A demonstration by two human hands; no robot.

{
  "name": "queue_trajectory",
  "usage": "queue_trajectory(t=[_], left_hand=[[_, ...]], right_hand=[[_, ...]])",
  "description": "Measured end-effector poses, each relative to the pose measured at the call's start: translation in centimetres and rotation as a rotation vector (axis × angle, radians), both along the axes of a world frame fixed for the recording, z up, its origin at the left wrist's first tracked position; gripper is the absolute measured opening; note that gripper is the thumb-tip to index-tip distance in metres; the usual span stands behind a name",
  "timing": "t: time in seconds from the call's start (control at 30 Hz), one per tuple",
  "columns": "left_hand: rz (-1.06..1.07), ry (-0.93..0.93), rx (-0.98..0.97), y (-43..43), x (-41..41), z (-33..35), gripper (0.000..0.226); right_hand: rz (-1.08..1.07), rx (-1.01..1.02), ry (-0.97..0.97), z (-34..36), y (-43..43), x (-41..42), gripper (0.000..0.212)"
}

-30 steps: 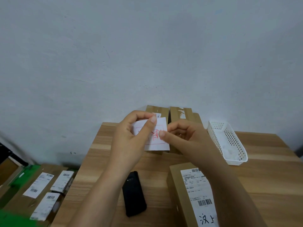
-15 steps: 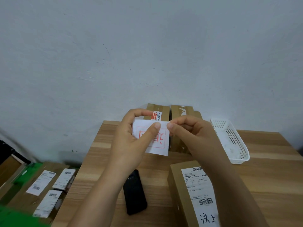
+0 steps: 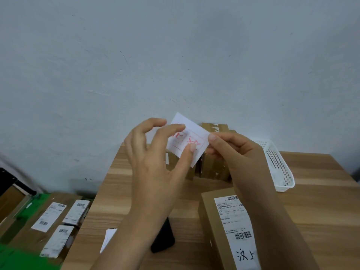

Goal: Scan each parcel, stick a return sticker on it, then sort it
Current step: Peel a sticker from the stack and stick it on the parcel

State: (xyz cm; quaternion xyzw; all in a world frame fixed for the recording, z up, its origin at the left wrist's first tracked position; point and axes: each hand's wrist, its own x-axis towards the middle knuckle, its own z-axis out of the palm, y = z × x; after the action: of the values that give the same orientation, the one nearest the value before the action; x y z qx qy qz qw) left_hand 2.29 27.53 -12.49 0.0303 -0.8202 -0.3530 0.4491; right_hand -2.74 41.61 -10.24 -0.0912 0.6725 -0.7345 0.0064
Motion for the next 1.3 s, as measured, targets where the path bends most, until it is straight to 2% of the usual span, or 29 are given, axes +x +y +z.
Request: queue_trajectory(t=[0.13, 0.27, 0.4, 0.67, 1.3], left_hand=[[-0.125, -0.017, -0.001, 0.5, 0.0, 0.0, 0.026], [-0.17, -0.064, 0.044, 0.4, 0.1, 0.1, 0.027], [-0.251, -0.055, 0.143, 0.2, -0.1, -0.1, 0.023], [-0.359, -0.088, 0.34, 0.4, 0.2, 0.2, 0.015], [-0.362, -0.068, 0.31, -0.4, -0.6, -0.1, 0.013]], right_hand=[[0.126, -0.092, -0.023, 0.1, 0.1, 0.3, 0.011], [0.268, -0.143, -0.05, 0.4, 0.1, 0.8, 0.026], [0.293, -0.173, -0.074, 0.5, -0.3, 0.8, 0.017], [0.278, -0.039, -0.059, 0.2, -0.5, 0.5, 0.022], [0.381, 0.001, 0.007, -0.1, -0.4, -0.6, 0.015]])
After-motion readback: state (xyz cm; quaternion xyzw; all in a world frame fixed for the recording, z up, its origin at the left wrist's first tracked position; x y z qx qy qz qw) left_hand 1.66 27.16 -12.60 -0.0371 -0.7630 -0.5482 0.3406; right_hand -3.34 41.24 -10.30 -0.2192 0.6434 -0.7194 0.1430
